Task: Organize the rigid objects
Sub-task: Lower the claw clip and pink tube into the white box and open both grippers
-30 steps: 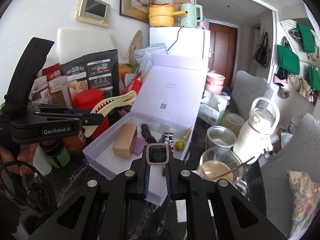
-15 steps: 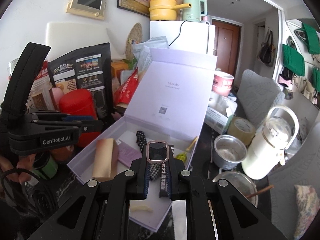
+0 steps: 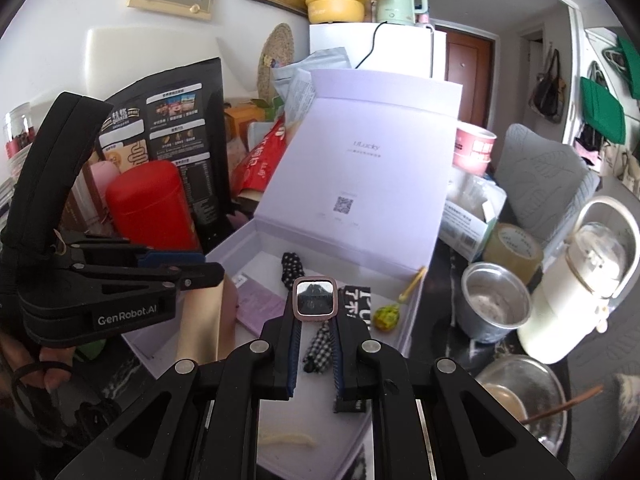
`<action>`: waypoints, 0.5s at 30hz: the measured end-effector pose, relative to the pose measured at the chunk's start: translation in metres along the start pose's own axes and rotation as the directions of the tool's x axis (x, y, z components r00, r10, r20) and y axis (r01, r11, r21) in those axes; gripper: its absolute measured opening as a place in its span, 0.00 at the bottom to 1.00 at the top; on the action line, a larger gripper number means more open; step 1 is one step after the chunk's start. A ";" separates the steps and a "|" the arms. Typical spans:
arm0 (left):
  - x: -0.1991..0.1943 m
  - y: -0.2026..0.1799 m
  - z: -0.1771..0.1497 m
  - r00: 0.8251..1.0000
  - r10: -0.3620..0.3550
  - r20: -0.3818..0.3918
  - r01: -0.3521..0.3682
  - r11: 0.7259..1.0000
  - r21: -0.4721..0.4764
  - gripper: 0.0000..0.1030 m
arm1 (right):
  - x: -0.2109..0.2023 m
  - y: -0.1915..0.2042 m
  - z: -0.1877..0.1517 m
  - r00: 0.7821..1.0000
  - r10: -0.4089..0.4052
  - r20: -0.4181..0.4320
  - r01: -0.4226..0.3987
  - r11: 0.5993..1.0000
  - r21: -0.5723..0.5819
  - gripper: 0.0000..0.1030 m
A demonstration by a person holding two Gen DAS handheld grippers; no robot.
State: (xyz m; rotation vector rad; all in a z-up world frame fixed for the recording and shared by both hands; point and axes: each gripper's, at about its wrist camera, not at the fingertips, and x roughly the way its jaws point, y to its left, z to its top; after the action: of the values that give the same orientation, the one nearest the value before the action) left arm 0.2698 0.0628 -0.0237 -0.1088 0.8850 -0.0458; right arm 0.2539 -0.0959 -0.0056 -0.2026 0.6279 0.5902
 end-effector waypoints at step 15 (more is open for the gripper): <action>0.026 0.000 -0.010 0.998 -0.004 -0.064 0.004 1.000 -0.002 0.20 | 0.022 0.013 -0.027 0.995 -0.085 -0.051 0.081 0.993 -0.083 0.13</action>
State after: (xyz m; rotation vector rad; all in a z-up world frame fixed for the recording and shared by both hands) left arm 0.2786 0.0598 -0.0496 -0.1111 0.9492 -0.0525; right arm 0.2474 -0.0847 -0.0403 -0.3196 0.6456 0.5317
